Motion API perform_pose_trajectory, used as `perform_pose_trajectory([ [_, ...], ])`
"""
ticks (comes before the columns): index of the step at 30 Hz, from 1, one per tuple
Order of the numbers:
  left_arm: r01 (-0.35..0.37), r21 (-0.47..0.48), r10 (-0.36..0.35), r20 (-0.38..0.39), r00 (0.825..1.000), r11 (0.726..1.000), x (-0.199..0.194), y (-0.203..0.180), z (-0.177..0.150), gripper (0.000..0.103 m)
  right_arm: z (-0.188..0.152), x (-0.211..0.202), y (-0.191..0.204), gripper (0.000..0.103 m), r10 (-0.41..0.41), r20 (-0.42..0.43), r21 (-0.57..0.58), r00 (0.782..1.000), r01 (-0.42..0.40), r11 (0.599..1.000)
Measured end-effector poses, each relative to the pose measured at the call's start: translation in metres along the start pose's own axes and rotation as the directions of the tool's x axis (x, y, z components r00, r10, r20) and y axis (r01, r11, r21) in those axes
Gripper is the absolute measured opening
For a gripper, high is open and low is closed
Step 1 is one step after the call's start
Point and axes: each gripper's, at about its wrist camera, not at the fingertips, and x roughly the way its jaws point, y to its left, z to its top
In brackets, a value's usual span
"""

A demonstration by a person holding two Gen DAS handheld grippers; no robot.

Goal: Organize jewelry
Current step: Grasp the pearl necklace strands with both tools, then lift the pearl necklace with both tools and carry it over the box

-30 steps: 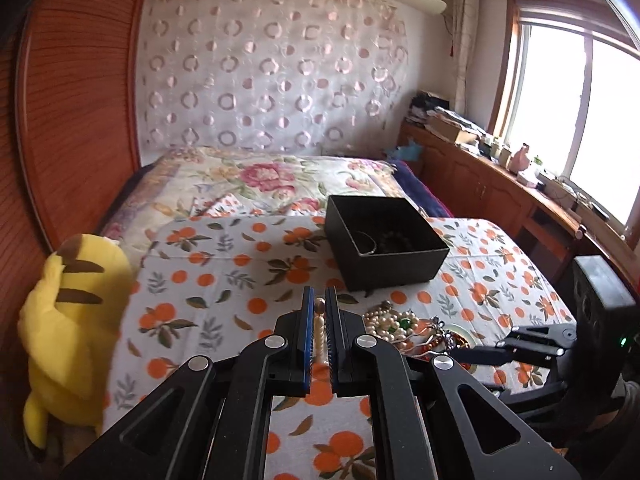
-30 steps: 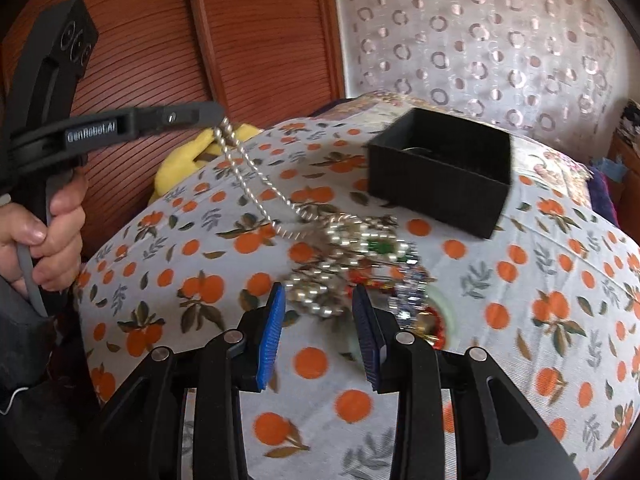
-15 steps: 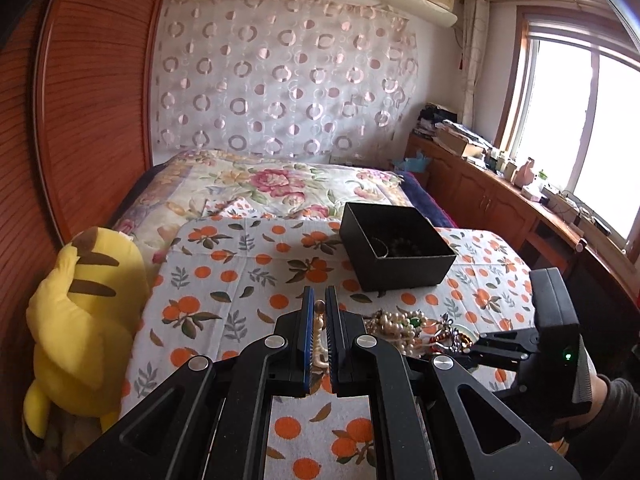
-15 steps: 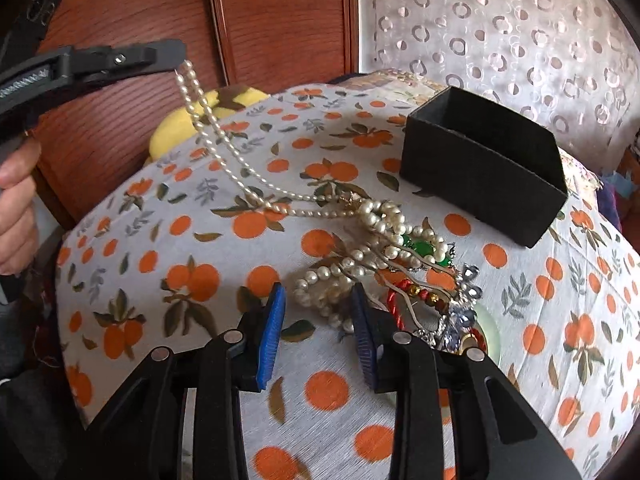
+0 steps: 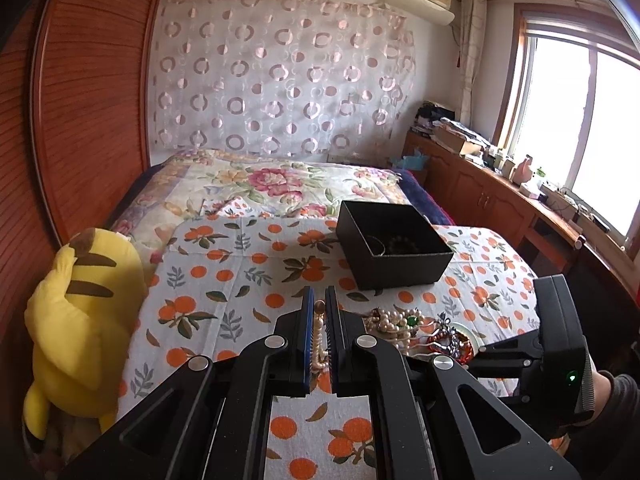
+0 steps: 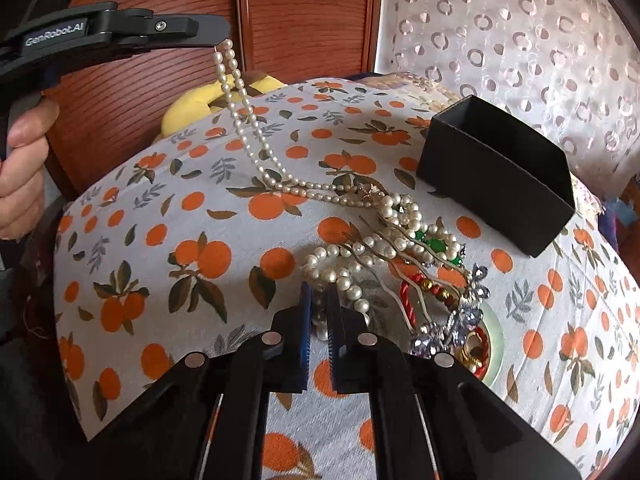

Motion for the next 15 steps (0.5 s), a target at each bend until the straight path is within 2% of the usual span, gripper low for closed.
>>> perform_pose_trajectory([
  [7,0.003,0.015,-0.004,0.043,0.999,1.000,-0.011,-0.005,0.020,0.005,0.014,-0.050,-0.017,0.008,-0.047,0.113,0.043,0.993,0.042,0.998],
  [15,0.013,0.051,-0.018,0.092,0.996,0.999,-0.018,-0.020,0.049,0.005,0.040,-0.103,-0.032,0.008,-0.096,0.228,0.051,0.969,0.087,0.995],
])
